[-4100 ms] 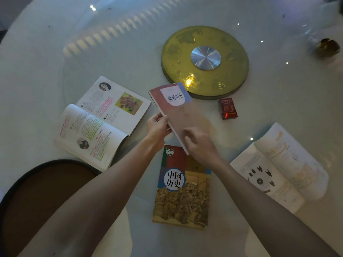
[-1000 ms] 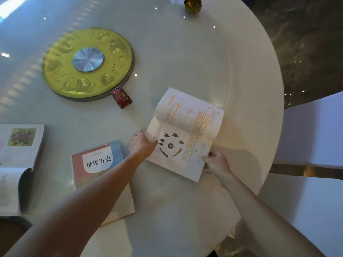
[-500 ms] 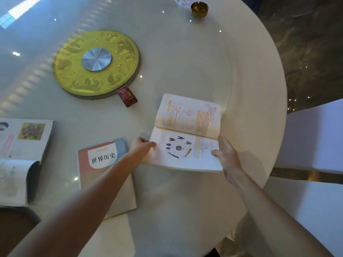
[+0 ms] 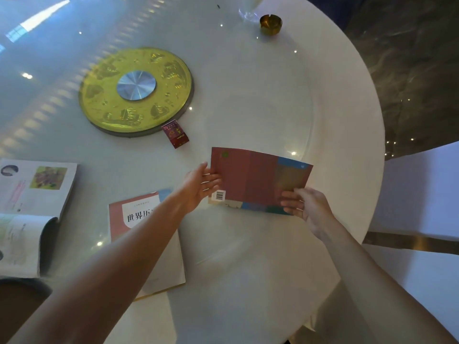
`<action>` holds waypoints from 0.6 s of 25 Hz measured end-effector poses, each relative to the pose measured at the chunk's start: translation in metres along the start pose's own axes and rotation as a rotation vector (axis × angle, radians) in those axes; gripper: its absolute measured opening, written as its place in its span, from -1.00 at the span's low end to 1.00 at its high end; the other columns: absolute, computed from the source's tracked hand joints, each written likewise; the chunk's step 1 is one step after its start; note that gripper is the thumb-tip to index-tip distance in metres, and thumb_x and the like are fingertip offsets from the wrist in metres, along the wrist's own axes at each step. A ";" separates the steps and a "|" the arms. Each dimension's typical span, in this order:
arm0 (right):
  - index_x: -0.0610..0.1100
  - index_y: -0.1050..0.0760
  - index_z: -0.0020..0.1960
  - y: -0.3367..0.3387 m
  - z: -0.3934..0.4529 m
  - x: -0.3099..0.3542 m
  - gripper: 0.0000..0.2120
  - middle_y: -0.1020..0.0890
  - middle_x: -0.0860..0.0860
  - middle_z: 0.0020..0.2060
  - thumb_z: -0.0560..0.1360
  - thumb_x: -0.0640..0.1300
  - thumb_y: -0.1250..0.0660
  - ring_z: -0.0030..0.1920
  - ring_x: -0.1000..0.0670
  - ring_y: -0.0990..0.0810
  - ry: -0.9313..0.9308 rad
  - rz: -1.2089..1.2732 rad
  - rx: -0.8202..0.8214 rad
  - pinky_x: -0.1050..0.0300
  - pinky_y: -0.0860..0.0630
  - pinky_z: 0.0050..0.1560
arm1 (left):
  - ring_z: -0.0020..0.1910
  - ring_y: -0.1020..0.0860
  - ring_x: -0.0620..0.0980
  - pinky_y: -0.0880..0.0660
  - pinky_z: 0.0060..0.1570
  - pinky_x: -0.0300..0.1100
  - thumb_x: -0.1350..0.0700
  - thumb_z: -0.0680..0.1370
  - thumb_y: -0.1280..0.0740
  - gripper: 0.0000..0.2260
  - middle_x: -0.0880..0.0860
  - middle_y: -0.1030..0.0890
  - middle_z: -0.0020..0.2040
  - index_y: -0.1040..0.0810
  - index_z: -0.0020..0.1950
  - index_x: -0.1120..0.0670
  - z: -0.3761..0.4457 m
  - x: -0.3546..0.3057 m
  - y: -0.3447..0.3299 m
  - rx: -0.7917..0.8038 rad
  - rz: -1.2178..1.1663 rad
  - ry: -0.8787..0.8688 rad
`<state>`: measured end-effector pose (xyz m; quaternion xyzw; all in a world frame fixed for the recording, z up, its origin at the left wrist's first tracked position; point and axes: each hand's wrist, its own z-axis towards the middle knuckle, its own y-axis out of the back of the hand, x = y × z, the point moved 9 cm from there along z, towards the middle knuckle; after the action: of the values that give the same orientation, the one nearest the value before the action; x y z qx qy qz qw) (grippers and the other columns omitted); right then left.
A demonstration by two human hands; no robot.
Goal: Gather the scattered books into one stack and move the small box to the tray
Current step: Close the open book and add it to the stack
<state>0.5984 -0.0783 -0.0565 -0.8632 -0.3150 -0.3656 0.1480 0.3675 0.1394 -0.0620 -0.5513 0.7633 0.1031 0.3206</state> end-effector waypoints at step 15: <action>-0.15 -0.34 0.42 0.008 0.035 0.005 -0.50 -0.61 -0.14 0.14 0.55 -0.08 -0.40 0.10 -0.20 -0.62 0.295 -1.013 -0.275 -0.08 -0.59 0.01 | 0.27 -0.30 0.16 -0.32 0.38 0.04 -0.10 0.35 -0.55 -0.01 0.12 -0.32 0.37 -0.06 0.64 -0.02 0.017 0.030 -0.042 -0.080 1.423 -0.544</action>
<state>0.6256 -0.0654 -0.0774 -0.5543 -0.6167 -0.5463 -0.1183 0.4067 0.1087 -0.0851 0.1071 0.8245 0.4446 0.3333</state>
